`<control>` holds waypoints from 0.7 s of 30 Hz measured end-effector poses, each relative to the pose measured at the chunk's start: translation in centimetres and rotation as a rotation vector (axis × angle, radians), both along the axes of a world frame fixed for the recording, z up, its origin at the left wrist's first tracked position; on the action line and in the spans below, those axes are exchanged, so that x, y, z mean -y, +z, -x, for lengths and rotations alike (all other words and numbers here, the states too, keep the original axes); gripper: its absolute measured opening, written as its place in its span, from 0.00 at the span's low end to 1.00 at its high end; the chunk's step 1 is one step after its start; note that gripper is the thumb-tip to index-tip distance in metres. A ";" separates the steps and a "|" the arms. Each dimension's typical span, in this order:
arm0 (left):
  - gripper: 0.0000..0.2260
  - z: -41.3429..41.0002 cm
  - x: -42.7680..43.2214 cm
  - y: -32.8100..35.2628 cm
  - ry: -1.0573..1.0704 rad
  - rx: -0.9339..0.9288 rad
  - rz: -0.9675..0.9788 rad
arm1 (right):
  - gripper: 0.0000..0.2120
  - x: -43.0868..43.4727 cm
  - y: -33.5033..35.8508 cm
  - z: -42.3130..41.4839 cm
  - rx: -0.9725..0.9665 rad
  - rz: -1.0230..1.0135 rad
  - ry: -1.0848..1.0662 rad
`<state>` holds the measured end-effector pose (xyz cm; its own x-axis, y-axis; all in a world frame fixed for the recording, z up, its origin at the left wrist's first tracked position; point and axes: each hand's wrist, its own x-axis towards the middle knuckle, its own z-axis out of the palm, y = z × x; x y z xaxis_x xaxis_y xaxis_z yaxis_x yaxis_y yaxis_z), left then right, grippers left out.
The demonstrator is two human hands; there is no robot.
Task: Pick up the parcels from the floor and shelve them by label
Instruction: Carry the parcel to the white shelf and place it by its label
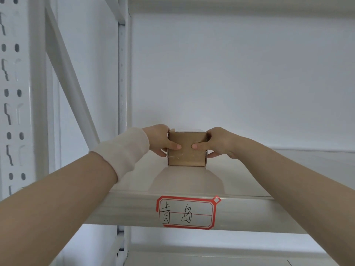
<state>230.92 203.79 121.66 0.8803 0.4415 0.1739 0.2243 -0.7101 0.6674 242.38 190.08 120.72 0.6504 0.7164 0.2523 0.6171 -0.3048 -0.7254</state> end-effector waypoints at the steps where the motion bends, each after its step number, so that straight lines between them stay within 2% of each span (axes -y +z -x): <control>1: 0.22 -0.1 -0.1 0.1 0.000 -0.006 -0.007 | 0.10 -0.1 0.0 0.0 -0.004 0.005 -0.002; 6: 0.21 -0.4 -0.3 0.0 0.000 -0.013 -0.011 | 0.08 -0.3 0.1 0.0 0.000 0.006 -0.010; 10: 0.21 -0.3 -0.2 0.1 0.004 -0.015 -0.012 | 0.13 -0.2 0.1 0.2 0.009 0.020 -0.006; 15: 0.22 -0.1 0.0 0.1 0.011 -0.012 -0.011 | 0.14 0.2 0.2 0.7 0.004 0.031 -0.018; 17: 0.25 0.1 0.3 0.0 0.021 -0.020 -0.010 | 0.18 0.3 0.3 1.2 0.005 0.044 -0.025; 21: 0.39 1.9 0.7 0.1 0.102 -0.072 -0.108 | 0.34 1.6 0.2 3.0 0.035 0.074 -0.116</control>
